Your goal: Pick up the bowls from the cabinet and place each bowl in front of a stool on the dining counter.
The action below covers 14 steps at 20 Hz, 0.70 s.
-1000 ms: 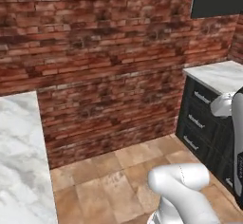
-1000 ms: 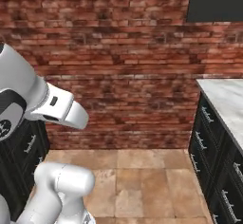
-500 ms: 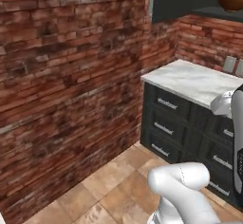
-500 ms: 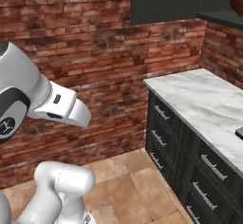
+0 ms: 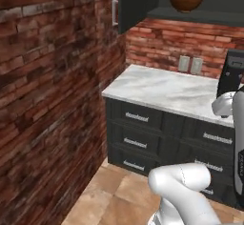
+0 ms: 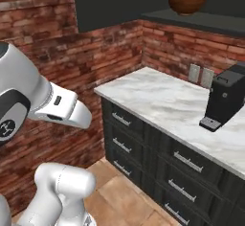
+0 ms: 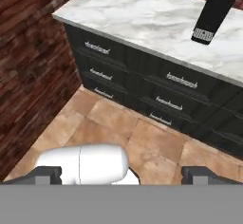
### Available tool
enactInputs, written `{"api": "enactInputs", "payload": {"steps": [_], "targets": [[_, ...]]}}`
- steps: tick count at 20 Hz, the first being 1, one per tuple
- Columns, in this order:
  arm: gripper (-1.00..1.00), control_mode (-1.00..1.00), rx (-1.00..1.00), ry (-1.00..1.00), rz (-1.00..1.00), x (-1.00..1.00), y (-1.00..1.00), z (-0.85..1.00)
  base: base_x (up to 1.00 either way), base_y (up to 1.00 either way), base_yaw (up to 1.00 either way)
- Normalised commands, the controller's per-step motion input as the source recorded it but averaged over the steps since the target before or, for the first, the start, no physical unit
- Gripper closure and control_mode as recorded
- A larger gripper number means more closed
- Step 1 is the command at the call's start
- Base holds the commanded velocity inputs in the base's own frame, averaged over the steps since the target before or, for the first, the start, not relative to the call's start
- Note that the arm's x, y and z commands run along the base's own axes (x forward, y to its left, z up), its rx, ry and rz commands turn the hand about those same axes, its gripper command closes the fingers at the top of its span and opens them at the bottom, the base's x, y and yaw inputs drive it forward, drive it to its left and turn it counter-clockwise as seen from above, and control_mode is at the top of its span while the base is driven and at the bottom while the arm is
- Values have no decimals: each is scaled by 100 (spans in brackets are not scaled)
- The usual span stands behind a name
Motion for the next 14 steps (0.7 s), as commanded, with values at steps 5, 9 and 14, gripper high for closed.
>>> {"api": "enactInputs", "payload": {"steps": [5,9,14], "targets": [[-100,100,0,0,0,0,0,0,81,24,-61],[-100,100,0,0,0,0,0,0,82,29,-60],[-100,100,0,0,0,0,0,0,84,32,-48]]}}
